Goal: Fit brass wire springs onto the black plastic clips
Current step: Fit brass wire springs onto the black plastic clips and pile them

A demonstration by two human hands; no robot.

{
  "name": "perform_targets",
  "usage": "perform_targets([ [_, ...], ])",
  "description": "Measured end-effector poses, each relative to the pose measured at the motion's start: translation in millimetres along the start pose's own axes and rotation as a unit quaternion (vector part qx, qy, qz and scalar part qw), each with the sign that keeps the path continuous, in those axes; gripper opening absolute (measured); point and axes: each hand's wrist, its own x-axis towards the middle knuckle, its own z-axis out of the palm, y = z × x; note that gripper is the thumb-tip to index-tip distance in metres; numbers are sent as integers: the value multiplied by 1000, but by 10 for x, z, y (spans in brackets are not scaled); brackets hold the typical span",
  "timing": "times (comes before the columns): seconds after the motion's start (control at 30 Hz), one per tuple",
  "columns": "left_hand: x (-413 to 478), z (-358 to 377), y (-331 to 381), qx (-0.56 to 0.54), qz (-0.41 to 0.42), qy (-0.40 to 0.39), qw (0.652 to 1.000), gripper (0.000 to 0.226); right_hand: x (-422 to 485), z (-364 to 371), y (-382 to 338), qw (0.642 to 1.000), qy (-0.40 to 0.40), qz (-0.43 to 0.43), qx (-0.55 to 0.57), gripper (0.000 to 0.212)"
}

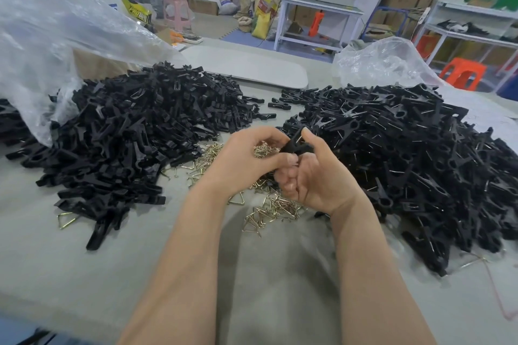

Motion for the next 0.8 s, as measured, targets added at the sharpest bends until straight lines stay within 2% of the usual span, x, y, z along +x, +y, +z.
perform_targets([
  [0.13, 4, 21, 38, -11, 27, 35, 999, 17, 24, 127, -5, 997, -21, -67, 19, 41],
  [0.27, -7, 21, 82, -54, 36, 37, 997, 15, 43, 203, 11, 995, -29, -88, 46, 45],
  [0.43, -3, 44, 93, -73, 24, 48, 996, 17, 99, 224, 78, 992, 4, -102, 73, 39],
  [0.53, 6, 24, 50, -57, -8, 57, 997, 16, 87, 176, 31, 995, 59, -73, 22, 67],
  [0.6, 6, 18, 6, 0, -28, 39, 999, 17, 29, 118, -45, 988, 127, -49, -73, 81],
  [0.63, 8, 26, -7, 37, -31, 20, 999, 20, 9, 91, -74, 975, 158, -49, -150, 74],
  [0.7, 13, 46, -39, 88, -34, -13, 995, 34, -7, 91, -137, 933, 207, -76, -286, 34],
  [0.73, 19, 46, -42, 94, -43, -15, 995, 44, 12, 79, -169, 919, 251, -110, -285, 18],
  [0.77, 26, 30, -32, 85, -53, 6, 995, 52, 27, 62, -233, 909, 307, -158, -233, 14],
  [0.8, 38, 4, -11, 59, -60, 60, 995, 54, 31, 50, -328, 903, 346, -218, -131, 21],
])
